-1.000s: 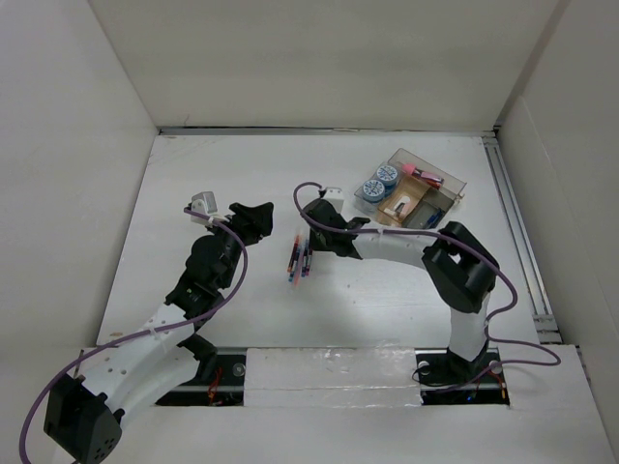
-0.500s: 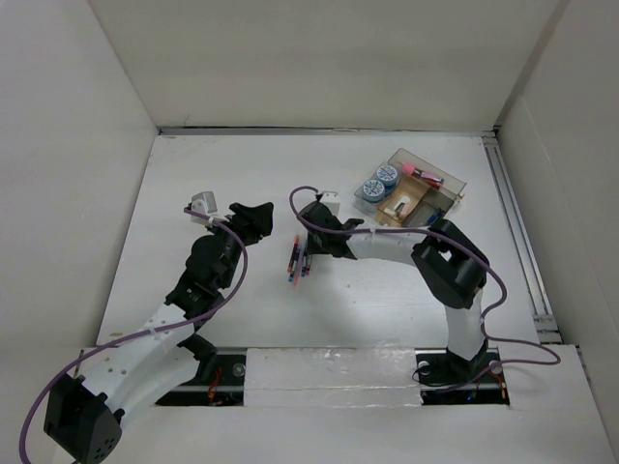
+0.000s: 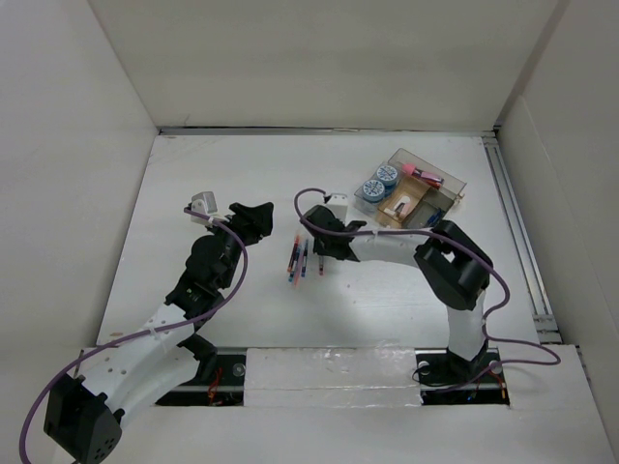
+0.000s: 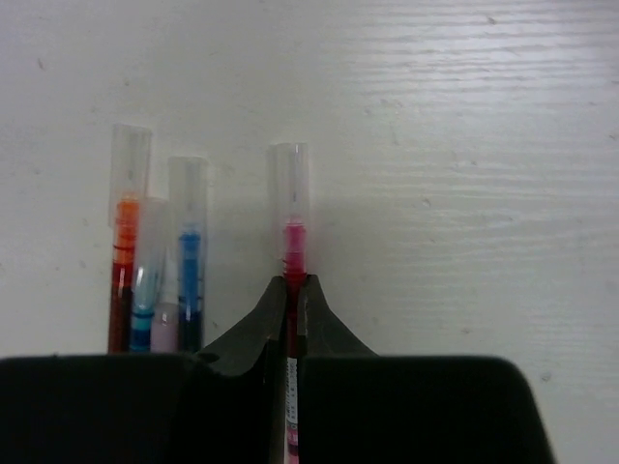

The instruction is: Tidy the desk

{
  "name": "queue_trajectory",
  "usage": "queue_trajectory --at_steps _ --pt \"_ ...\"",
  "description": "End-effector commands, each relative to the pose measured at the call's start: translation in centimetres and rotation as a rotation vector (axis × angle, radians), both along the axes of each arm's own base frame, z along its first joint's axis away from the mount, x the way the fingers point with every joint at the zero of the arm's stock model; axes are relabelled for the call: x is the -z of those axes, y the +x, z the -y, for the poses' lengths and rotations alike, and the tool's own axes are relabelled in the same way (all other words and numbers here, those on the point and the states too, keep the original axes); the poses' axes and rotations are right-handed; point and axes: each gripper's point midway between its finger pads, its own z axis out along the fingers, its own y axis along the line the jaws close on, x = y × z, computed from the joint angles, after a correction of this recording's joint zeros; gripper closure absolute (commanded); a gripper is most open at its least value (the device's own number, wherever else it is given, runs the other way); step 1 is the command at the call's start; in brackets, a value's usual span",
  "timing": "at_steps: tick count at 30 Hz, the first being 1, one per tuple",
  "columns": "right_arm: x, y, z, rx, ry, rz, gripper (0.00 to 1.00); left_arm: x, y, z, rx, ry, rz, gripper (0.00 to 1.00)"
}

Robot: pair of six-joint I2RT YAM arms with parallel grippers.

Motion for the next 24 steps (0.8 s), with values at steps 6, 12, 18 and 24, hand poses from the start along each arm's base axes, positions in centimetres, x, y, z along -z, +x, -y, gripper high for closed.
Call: queue_trajectory --at_steps 6,12,18,24 --pt "-8.2 3.1 6.5 0.169 0.146 0.172 1.00 -1.0 0.0 0.2 0.011 -0.009 0.037 0.37" --pt "-11.6 7.2 17.4 0.473 0.267 0.259 1.00 -1.1 -0.1 0.2 0.013 -0.011 0.039 0.37" --pt "-10.4 7.9 23.4 0.626 0.408 0.242 0.99 -1.3 -0.1 0.1 0.010 -0.014 0.044 0.37" --pt "-9.1 7.9 29.1 0.786 0.412 0.237 0.99 -1.1 -0.1 0.3 0.014 -0.015 0.042 0.37"
